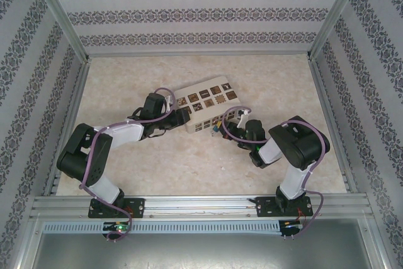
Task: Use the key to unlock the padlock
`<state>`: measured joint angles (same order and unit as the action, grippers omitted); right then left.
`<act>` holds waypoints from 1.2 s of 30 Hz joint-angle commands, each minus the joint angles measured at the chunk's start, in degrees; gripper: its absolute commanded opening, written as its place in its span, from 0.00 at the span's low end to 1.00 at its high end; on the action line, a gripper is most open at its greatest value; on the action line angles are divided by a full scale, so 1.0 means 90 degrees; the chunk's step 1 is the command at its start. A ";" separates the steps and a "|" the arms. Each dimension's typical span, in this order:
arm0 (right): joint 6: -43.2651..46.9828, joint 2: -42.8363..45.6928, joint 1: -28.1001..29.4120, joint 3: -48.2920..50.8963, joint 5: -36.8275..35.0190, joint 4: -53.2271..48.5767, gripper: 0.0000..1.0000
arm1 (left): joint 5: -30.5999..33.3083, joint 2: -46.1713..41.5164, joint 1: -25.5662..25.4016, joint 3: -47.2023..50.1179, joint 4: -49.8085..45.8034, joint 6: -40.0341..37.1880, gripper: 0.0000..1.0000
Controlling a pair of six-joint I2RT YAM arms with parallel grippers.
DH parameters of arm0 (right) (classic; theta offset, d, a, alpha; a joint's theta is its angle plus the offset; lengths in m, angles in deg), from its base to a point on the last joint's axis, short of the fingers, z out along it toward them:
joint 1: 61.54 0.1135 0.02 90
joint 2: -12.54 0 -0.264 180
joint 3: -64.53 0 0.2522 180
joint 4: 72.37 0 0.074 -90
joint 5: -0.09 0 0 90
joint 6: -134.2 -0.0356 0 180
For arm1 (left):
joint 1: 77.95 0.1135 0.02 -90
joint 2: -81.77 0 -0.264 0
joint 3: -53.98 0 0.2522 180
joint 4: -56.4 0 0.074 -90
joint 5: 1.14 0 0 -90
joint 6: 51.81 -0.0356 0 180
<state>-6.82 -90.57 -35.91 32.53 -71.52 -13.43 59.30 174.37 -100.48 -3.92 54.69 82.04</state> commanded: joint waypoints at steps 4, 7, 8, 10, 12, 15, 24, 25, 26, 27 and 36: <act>-0.0322 -0.0259 0.0053 -0.0111 -0.0428 0.0732 0.00 | 0.0195 0.0034 -0.0136 0.0307 -0.0610 0.0079 0.52; -0.0456 -0.0291 0.0087 -0.0122 -0.0533 0.0730 0.00 | 0.0171 -0.0014 -0.0174 0.0337 -0.0551 0.0182 0.52; -0.0522 -0.0301 0.0099 -0.0124 -0.0591 0.0730 0.00 | 0.0177 -0.0032 -0.0204 0.0349 -0.0539 0.0203 0.53; -0.0640 -0.0318 0.0121 -0.0122 -0.0711 0.0730 0.00 | 0.0180 -0.0077 -0.0241 0.0378 -0.0520 0.0248 0.53; -0.0711 -0.0330 0.0136 -0.0261 -0.0790 0.0730 0.00 | 0.0225 -0.0136 -0.0273 0.0447 -0.0471 0.0302 0.54; -0.0795 -0.0321 0.0131 -0.0355 -0.0905 0.0730 0.00 | 0.0246 -0.0186 -0.0309 0.0510 -0.0456 0.0337 0.54; -0.1086 -0.0291 0.0077 -0.0582 -0.1135 0.0730 0.00 | 0.0253 -0.0284 -0.0374 0.0676 -0.0324 0.0477 0.55; -0.1111 -0.0301 0.0064 -0.0609 -0.1153 0.0729 0.00 | 0.0239 -0.0288 -0.0369 0.0676 -0.0319 0.0471 0.55; -0.1100 -0.0311 0.0047 -0.0629 -0.1172 0.0730 0.00 | 0.0247 -0.0297 -0.0372 0.0676 -0.0323 0.0482 0.55; -0.1100 -0.0325 0.0030 -0.0656 -0.1193 0.0721 0.00 | 0.0242 -0.0308 -0.0375 0.0676 -0.0315 0.0495 0.55; -0.0884 -0.0283 -0.0219 -0.0553 -0.1302 0.0641 0.00 | 0.0259 -0.0537 -0.0359 0.0618 -0.0357 0.0518 0.60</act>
<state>-15.83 -93.39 -37.12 27.62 -81.88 -10.00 60.50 170.89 -102.77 0.34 56.35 86.68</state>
